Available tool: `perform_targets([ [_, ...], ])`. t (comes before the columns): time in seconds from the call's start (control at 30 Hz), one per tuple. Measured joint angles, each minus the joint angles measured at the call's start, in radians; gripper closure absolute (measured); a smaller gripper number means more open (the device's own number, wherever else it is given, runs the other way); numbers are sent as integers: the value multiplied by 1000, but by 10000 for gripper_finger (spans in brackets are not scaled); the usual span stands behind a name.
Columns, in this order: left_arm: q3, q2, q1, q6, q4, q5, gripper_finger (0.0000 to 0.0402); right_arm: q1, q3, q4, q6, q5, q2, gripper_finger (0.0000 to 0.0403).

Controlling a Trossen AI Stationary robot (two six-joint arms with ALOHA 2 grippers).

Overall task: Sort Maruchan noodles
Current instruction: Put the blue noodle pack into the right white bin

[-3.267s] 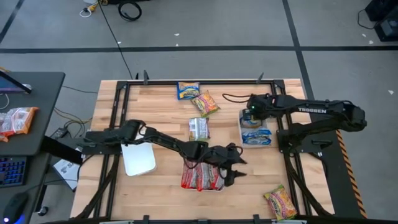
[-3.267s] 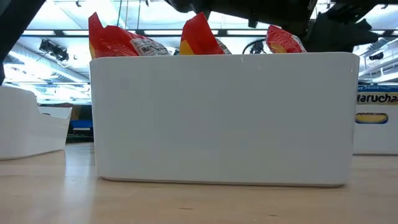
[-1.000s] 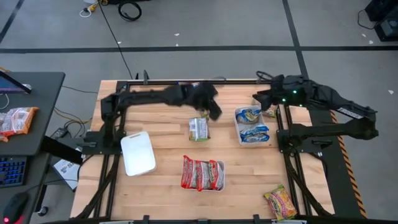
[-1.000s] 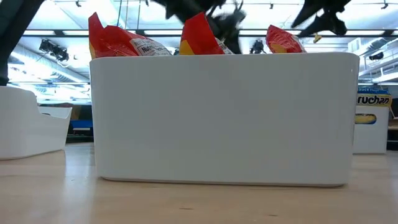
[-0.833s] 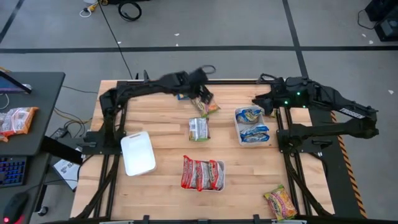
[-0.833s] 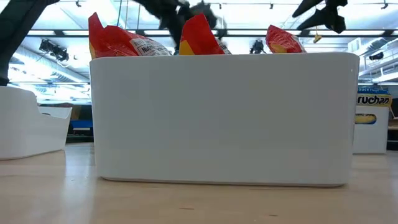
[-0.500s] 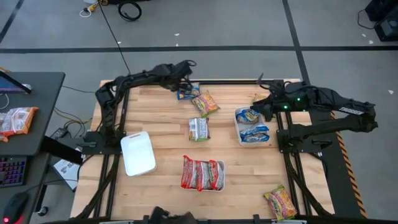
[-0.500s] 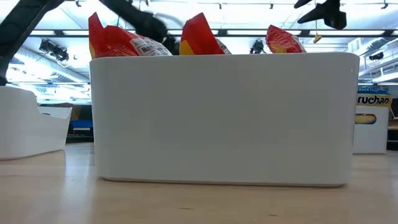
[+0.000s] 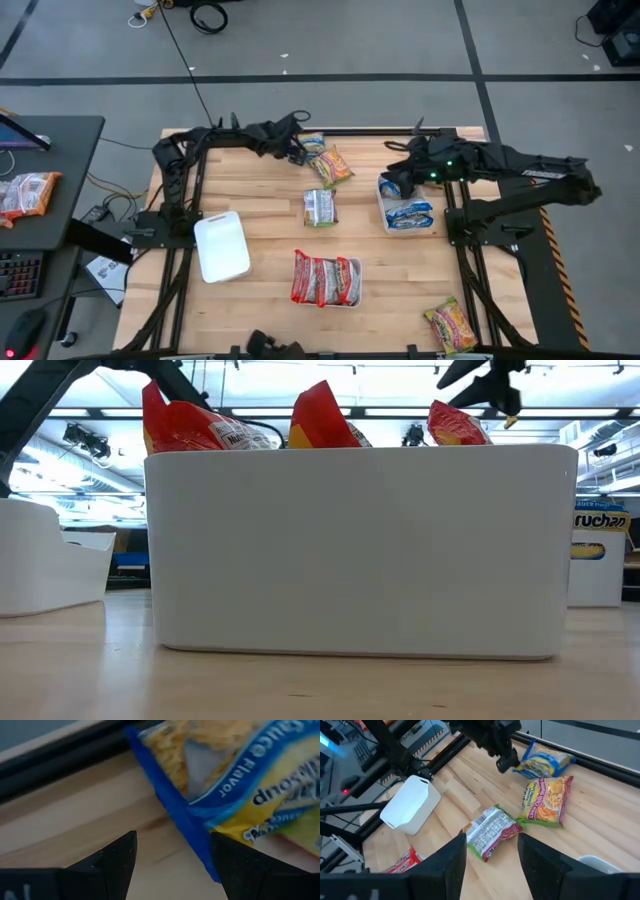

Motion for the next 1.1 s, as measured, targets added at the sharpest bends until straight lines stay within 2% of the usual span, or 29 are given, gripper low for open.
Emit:
perform_targets([
  [0.07,-16,0,-27,17,67,47,148,0,0,20,-21,-13,25,220],
  [0.23,-23,0,-148,119,196,326,148,0,0,36,-63,-28,73,220],
  [0.37,-17,0,-275,181,237,506,148,-2,0,44,-138,-8,109,220],
  [0.47,8,0,-349,224,213,558,148,-14,0,44,-179,33,147,220],
  [0.57,43,-19,-369,268,125,530,148,-34,0,63,-178,39,193,220],
  [0.7,53,-87,-308,324,67,419,148,-51,0,111,-149,-17,252,220],
  [0.83,54,-138,-187,322,77,238,148,-53,0,161,-120,-66,300,220],
  [0.9,54,-148,-126,269,88,109,148,-52,0,184,-105,-82,321,220],
  [0.97,54,-144,-70,213,110,26,148,-47,0,199,-86,-89,336,220],
  [1.1,54,-103,11,167,154,5,148,-38,-1,240,-58,-93,366,220],
])
